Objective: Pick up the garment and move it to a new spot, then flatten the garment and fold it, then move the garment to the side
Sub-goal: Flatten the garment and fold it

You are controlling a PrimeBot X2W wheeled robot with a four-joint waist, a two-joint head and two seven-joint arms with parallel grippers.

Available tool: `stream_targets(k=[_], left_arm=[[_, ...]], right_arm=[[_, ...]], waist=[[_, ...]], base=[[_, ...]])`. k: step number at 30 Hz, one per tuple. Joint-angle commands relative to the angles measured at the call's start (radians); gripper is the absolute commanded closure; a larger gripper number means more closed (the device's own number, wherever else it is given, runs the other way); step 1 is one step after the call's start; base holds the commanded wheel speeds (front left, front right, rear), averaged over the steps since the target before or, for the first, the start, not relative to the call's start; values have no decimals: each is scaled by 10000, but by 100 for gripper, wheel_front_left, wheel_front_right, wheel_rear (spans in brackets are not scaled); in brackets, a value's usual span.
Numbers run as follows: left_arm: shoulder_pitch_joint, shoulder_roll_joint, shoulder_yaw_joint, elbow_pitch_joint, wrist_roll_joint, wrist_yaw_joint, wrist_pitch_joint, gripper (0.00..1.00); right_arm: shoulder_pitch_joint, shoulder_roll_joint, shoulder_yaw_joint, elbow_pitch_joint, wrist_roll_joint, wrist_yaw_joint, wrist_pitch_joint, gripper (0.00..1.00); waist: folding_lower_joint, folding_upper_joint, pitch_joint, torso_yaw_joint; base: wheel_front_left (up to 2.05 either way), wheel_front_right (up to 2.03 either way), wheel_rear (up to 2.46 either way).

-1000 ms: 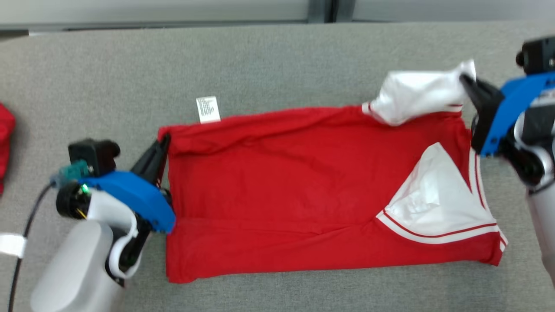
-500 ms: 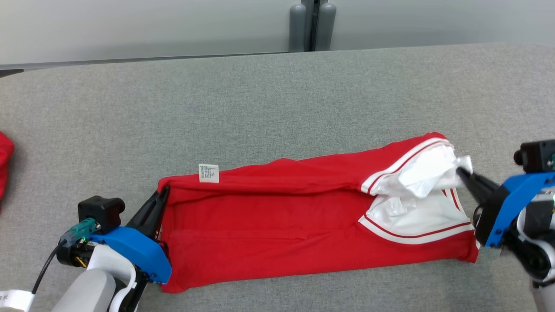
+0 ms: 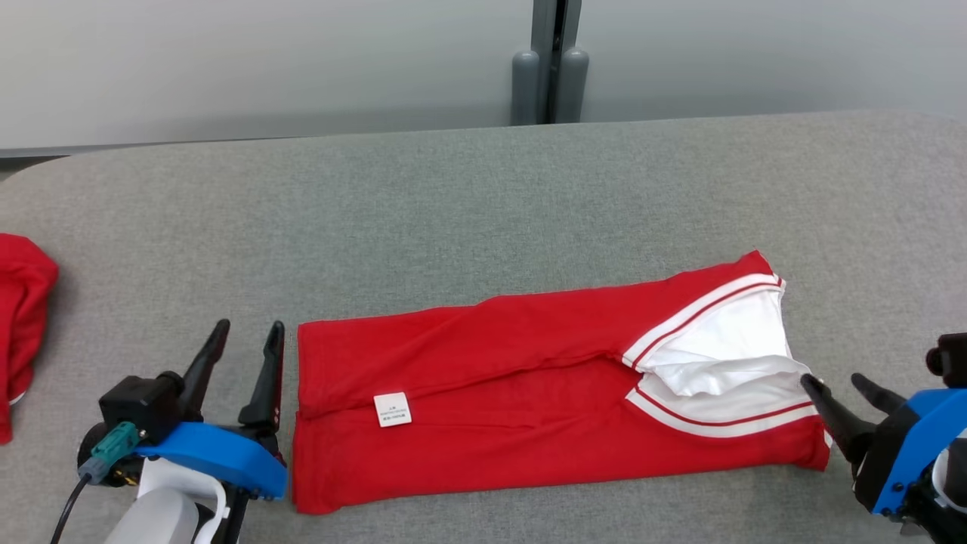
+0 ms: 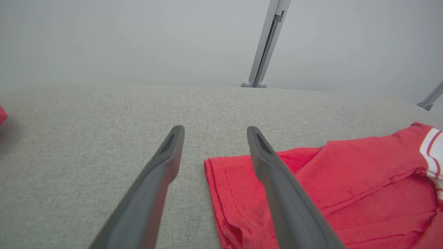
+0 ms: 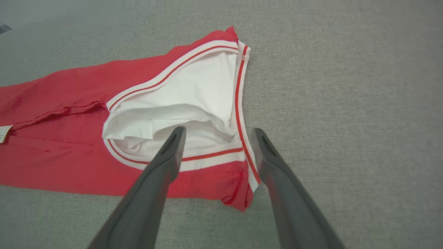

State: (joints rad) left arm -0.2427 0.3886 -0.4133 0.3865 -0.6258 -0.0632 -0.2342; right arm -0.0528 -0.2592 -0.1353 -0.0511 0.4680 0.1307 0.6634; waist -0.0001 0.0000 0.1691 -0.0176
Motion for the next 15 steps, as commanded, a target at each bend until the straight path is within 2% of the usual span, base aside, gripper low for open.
stream_targets(k=[1, 7, 15], left_arm=[[122, -67, 197, -88, 132, 125, -177, 0], [22, -392, 745, -364, 563, 429, -313, 0], [-159, -649, 1138, -555, 1153, 300, -317, 0]], right_arm=[[72, 191, -235, -191, -190, 2, 63, 0], [-771, 1011, -1144, 7, -1031, 2, 516, 0], [-2605, 1819, -1849, 2328, -2638, 2, 702, 0]], waist=[[1, 0, -63, 57], [1, 0, -34, 228], [1, 0, 398, 484]], base=[[0, 0, 0], [0, 0, 0], [0, 0, 0]])
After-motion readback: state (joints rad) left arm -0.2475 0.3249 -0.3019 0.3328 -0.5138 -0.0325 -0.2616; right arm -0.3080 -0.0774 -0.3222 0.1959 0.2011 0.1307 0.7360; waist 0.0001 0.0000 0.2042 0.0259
